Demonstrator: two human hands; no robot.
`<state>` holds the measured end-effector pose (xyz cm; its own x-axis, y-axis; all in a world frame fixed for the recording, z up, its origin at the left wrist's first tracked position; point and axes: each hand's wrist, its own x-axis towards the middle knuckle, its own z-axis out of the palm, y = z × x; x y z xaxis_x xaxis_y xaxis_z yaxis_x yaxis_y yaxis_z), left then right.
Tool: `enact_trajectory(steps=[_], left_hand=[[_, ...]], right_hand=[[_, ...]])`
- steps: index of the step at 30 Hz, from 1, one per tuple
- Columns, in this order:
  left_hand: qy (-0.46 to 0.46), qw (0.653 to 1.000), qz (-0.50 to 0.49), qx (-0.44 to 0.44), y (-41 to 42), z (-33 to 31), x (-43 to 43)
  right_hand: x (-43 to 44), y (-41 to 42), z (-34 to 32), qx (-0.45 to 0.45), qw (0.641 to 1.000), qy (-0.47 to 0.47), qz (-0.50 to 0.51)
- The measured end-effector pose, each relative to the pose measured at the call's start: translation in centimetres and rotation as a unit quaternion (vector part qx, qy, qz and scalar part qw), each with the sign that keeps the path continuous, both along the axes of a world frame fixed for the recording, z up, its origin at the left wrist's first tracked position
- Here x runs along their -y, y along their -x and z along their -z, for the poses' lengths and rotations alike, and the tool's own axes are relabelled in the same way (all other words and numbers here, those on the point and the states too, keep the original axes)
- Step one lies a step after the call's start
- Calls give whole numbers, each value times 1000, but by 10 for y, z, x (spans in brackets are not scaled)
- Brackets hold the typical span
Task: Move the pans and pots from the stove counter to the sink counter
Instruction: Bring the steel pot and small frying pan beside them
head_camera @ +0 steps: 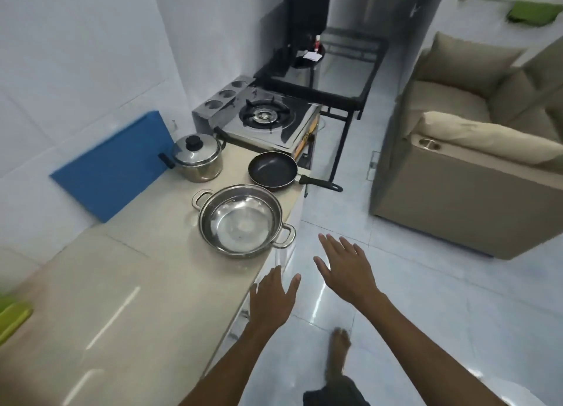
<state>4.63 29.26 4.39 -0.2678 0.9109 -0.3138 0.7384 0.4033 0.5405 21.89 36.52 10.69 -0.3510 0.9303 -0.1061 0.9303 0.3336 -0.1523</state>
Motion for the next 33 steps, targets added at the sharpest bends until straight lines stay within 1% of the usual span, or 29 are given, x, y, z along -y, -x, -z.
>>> enact_trajectory(steps=[2,3,4,6,8,10,13,17,18,22,26,29,33], left_hand=[[44,990,-99,89,-12,9,-31],[65,970,-166,164,-16,10,-48],[80,934,-238,254,-20,11,-63],[80,836,-359,407,-27,11,-90],[64,755,-423,497,-29,8,-109],[44,678,-476,559,-32,9,-129],[0,575,-532,622,-33,14,-157],[-63,462,-601,649,-29,32,-186],[-76,442,-615,648,-26,38,-192],[-120,387,-651,642,-22,45,-206],[-161,355,-668,634,-24,40,-211],[-160,336,-703,606,-28,40,-222],[-182,319,-716,593,-31,38,-236]], right_hand=[[-50,-5,6,6,999,17,-35],[-76,-8,7,7,998,25,-53],[-101,-10,7,7,997,32,-70],[-150,-13,9,7,994,40,-104],[-190,-13,11,16,991,35,-132],[-234,-10,16,22,986,48,-159],[-287,-3,28,17,981,48,-188],[-353,10,54,33,980,76,-178],[-369,14,62,40,981,85,-172],[-411,27,89,34,978,144,-149],[-432,38,106,-18,964,229,-131],[-440,45,115,-70,947,294,-104],[-446,48,123,-141,906,394,-63]])
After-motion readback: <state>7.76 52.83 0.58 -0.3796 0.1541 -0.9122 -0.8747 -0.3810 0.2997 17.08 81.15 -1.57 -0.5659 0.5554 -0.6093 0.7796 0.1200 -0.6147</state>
